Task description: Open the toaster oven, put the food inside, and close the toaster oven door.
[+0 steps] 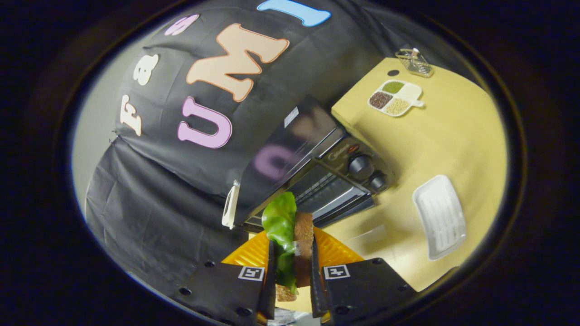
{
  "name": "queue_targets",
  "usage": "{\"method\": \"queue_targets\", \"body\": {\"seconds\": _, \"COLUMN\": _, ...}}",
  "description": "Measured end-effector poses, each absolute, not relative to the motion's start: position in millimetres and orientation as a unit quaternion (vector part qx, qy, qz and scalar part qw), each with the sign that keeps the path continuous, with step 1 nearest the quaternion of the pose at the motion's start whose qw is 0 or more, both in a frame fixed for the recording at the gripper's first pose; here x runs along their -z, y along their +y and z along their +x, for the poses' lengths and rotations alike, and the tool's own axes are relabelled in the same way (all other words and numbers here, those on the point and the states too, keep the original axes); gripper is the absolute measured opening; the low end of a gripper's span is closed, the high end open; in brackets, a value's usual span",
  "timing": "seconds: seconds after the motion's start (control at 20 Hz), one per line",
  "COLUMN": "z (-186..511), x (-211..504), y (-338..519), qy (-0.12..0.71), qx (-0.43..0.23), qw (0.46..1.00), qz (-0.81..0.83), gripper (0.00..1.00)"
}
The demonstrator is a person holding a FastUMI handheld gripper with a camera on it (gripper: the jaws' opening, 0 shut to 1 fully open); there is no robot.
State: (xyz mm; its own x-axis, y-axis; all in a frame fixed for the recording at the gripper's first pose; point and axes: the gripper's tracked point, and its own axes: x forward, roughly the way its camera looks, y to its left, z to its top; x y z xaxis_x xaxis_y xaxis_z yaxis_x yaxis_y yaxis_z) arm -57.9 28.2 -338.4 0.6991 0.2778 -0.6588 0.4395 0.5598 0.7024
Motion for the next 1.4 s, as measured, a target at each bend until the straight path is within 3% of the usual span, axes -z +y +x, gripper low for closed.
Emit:
{"method": "queue_targets", "body": {"seconds": 0.55, "z": -21, "x": 391, "y": 56, "qy": 0.365, "qx": 0.088, "qw": 0.752, "qz": 0.542, "gripper": 0.33}}
{"method": "queue_targets", "body": {"seconds": 1.4, "z": 48, "x": 440, "y": 48, "qy": 0.272, "qx": 0.126, "qw": 0.757, "qz": 0.580, "gripper": 0.33}}
